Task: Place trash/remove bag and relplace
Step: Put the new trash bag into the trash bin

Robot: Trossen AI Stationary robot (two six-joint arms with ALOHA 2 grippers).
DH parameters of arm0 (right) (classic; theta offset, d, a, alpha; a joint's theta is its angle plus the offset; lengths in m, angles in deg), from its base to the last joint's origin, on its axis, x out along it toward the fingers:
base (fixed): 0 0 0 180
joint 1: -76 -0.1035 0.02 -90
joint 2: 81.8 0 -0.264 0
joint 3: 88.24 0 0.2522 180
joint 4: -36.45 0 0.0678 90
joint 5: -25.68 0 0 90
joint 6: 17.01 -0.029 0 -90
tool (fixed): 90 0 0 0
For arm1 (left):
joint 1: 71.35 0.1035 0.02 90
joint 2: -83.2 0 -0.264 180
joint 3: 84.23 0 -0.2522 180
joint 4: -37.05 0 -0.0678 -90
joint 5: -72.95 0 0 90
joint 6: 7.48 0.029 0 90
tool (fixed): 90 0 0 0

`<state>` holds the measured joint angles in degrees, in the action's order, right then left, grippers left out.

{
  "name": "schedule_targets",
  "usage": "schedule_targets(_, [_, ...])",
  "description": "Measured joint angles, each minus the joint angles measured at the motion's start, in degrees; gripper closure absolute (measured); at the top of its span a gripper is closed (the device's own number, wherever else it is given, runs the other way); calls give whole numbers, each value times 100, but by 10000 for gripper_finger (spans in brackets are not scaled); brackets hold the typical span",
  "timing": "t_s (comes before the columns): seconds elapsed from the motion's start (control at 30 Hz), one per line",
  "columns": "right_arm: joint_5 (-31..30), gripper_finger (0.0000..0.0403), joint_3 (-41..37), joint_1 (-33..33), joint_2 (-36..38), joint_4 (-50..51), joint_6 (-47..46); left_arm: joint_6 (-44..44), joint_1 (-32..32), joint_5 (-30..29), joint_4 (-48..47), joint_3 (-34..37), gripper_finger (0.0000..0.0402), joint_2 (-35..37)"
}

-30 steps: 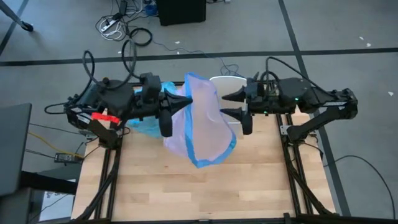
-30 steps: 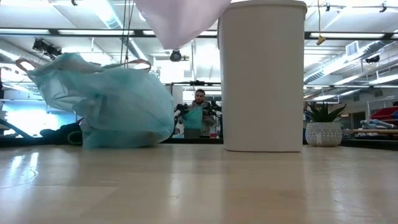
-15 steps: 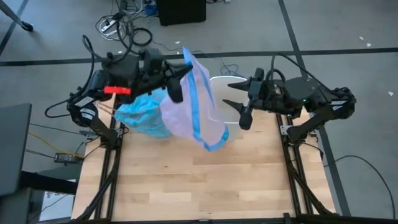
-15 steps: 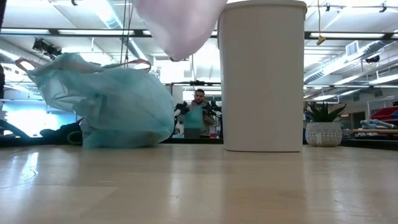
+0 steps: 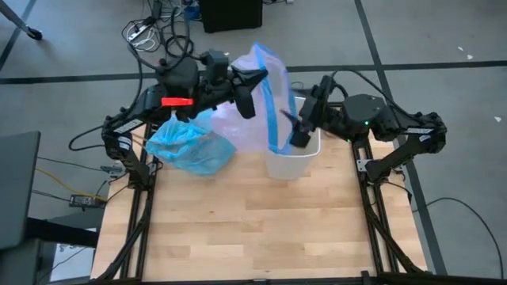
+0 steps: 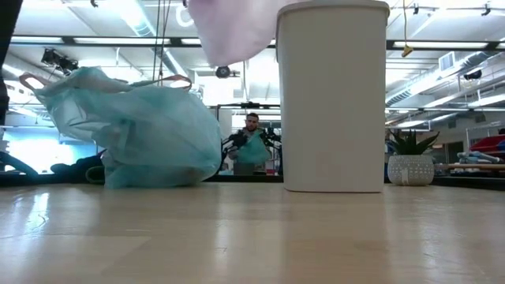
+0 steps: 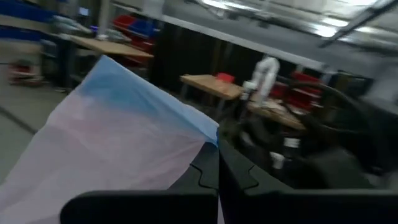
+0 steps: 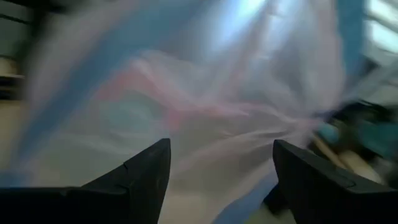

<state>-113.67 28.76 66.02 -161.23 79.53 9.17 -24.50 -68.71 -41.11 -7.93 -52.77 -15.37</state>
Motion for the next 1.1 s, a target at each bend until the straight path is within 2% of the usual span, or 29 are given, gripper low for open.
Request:
schedule_targets(0.1, [-661, 133, 0, 196, 77, 2, 142, 8, 4, 464, 93, 0, 401, -17])
schedule_targets(0.2, [-842, 133, -2, 407, 299, -45, 101, 57, 3, 710, 187, 0, 401, 43])
schedule_targets(0.27, [-637, 133, 0, 529, 455, -107, -125, 158, 4, 793, 257, -2, 401, 86])
schedule_targets(0.4, [612, 133, 0, 705, 631, -295, -810, 345, 4, 899, 281, -24, 401, 160])
schedule_targets(0.5, [892, 133, 0, 707, 602, -428, -932, 352, 67, 989, 264, -24, 401, 160])
schedule_targets(0.67, [605, 133, 0, 710, 364, -198, -1099, 340, 272, 1220, 389, -22, 401, 156])
schedule_targets(0.8, [-365, 141, -7, 727, 179, 49, -988, 242, 351, 1504, 551, -22, 401, 156])
schedule_targets(0.87, [-648, 156, -7, 735, 172, 61, -877, 242, 343, 1611, 646, -22, 401, 156])
schedule_targets(0.93, [-659, 187, -7, 733, 207, -7, -818, 324, 339, 1635, 628, -22, 401, 156])
schedule_targets(1.0, [-631, 235, -7, 725, 270, -49, -750, 336, 342, 1629, 593, -20, 401, 156])
schedule_targets(1.1, [-657, 336, -7, 683, 412, -54, -514, 374, 347, 1627, 600, -2, 401, 156])
